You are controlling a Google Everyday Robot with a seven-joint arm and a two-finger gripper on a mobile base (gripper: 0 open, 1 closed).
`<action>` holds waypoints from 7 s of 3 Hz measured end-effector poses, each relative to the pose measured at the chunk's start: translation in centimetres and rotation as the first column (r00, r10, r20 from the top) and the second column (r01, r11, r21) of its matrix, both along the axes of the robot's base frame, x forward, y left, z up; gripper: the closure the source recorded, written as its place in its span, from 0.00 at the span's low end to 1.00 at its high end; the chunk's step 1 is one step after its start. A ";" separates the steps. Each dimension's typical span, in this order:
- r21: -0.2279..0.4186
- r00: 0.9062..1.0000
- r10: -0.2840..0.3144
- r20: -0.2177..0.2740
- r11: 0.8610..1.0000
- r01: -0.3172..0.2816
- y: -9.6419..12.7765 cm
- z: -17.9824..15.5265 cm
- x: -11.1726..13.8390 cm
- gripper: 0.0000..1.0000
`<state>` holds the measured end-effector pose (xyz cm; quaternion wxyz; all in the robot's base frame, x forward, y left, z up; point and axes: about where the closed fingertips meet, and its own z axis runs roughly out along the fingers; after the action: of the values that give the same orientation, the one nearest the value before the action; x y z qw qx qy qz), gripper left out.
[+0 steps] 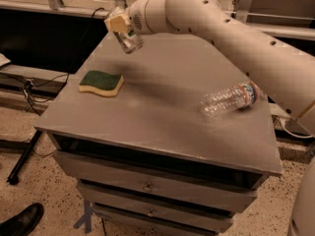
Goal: Place 7up can upright
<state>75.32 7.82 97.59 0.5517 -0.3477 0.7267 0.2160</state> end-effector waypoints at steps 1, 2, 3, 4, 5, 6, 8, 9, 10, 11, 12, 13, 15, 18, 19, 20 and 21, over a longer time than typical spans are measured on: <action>0.078 0.997 -0.062 0.044 0.995 0.058 0.9 -0.2 2.1 1.00; 0.137 0.993 -0.103 0.049 0.986 0.095 1.5 -1.7 3.6 1.00; 0.188 0.990 -0.127 0.055 0.975 0.115 1.1 -3.4 4.6 1.00; 0.224 0.989 -0.131 0.071 0.968 0.112 0.3 -5.0 4.7 1.00; 0.240 0.987 -0.127 0.098 0.966 0.101 -1.2 -6.1 4.6 1.00; 0.226 0.986 -0.115 0.118 0.970 0.087 -3.1 -6.5 3.7 0.81; 0.219 0.985 -0.119 0.122 0.971 0.090 -4.4 -6.7 2.8 0.36; 0.221 0.984 -0.137 0.114 0.969 0.109 -5.8 -7.5 1.6 0.12; 0.223 0.981 -0.165 0.106 0.965 0.138 -7.5 -8.4 0.1 0.00; 0.212 0.978 -0.183 0.103 0.964 0.158 -8.9 -8.5 -0.8 0.00; 0.186 0.978 -0.183 0.105 0.969 0.161 -9.5 -7.6 -0.9 0.00; 0.146 0.981 -0.168 0.095 0.977 0.153 -9.4 -5.9 -0.1 0.00; 0.027 0.983 -0.182 0.004 0.983 0.182 -8.8 -3.9 3.3 0.00; -0.248 0.973 -0.176 -0.150 0.959 0.135 -3.2 -4.7 11.2 0.00; -0.336 0.972 -0.115 -0.205 0.941 0.041 -0.6 -5.9 11.3 0.00; -0.399 0.957 -0.089 -0.276 0.916 -0.031 0.4 -7.7 10.3 0.00; -0.443 0.935 -0.102 -0.340 0.894 -0.064 -0.5 -9.1 9.2 0.00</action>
Offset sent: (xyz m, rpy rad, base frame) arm 0.0533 0.0170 -0.0354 0.2046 -0.0682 -0.1517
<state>84.55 7.33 88.46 0.3191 -0.4131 0.8474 0.0970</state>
